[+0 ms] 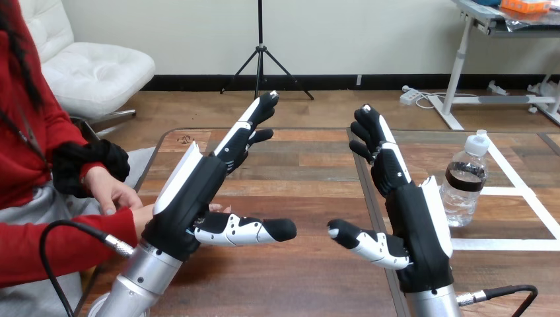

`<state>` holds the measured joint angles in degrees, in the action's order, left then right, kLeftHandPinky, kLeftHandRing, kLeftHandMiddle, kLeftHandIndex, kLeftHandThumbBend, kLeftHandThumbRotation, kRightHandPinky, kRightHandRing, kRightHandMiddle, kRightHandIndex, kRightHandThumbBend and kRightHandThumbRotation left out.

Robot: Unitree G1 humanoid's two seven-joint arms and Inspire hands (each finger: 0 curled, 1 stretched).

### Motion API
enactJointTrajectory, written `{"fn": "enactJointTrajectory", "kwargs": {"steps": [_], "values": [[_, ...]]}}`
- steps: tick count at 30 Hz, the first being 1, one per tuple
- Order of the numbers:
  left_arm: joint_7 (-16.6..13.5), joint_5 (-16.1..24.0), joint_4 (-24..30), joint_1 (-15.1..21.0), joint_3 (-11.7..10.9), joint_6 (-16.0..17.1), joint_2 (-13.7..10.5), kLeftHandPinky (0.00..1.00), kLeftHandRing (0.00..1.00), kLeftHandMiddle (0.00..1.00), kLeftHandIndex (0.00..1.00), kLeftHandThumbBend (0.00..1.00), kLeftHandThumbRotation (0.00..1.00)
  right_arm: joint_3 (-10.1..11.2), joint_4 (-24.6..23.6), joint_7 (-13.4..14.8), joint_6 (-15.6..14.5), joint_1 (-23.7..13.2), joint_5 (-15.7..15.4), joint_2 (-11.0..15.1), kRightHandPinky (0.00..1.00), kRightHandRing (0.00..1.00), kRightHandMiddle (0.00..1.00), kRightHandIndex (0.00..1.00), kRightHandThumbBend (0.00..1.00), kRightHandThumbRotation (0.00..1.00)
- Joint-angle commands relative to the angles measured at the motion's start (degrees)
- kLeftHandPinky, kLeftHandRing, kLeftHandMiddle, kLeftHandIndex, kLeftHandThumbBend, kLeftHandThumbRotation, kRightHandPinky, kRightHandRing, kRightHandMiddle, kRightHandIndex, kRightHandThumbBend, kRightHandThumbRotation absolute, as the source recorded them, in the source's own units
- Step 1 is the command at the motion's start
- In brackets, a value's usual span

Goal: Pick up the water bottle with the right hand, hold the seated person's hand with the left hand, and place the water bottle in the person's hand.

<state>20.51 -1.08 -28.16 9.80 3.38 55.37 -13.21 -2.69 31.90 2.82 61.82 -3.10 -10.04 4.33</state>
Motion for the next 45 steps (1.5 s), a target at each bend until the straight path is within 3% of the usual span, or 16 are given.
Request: {"fn": "enactJointTrajectory", "kwargs": {"steps": [1,12,21,30,45], "values": [[-0.2,-1.8,-0.8,2.3,-0.4,1.2,0.8,0.88,0.95,0.97,0.96,1.0,0.55,-0.6,-0.4,-1.0,0.9,-2.5,3.2,-0.9,0.91,0.95,0.97,0.97,1.0,0.66],[0.5,-4.9,-0.6,1.7,-0.4,0.6,1.8,0.85,0.92,0.93,0.92,1.0,0.5,-1.0,-1.1,-2.1,0.7,-1.9,6.3,-2.0,0.89,0.93,0.95,0.94,1.0,0.61],[0.3,-6.2,-0.3,1.0,-0.8,0.4,2.7,0.82,0.87,0.89,0.89,1.0,0.49,0.1,-1.9,-1.2,0.9,-1.2,5.9,-3.0,0.84,0.9,0.93,0.93,1.0,0.59],[0.8,-7.9,0.0,0.6,-1.0,0.2,3.5,0.78,0.82,0.83,0.86,1.0,0.47,1.6,-2.3,1.2,2.2,-0.8,5.6,-4.4,0.8,0.86,0.89,0.9,1.0,0.53],[2.0,-10.4,1.3,-0.1,-1.2,-1.5,4.3,0.8,0.82,0.81,0.84,1.0,0.41,6.2,-3.5,6.6,5.3,-0.6,1.8,-5.8,0.72,0.78,0.82,0.84,1.0,0.43]]}}
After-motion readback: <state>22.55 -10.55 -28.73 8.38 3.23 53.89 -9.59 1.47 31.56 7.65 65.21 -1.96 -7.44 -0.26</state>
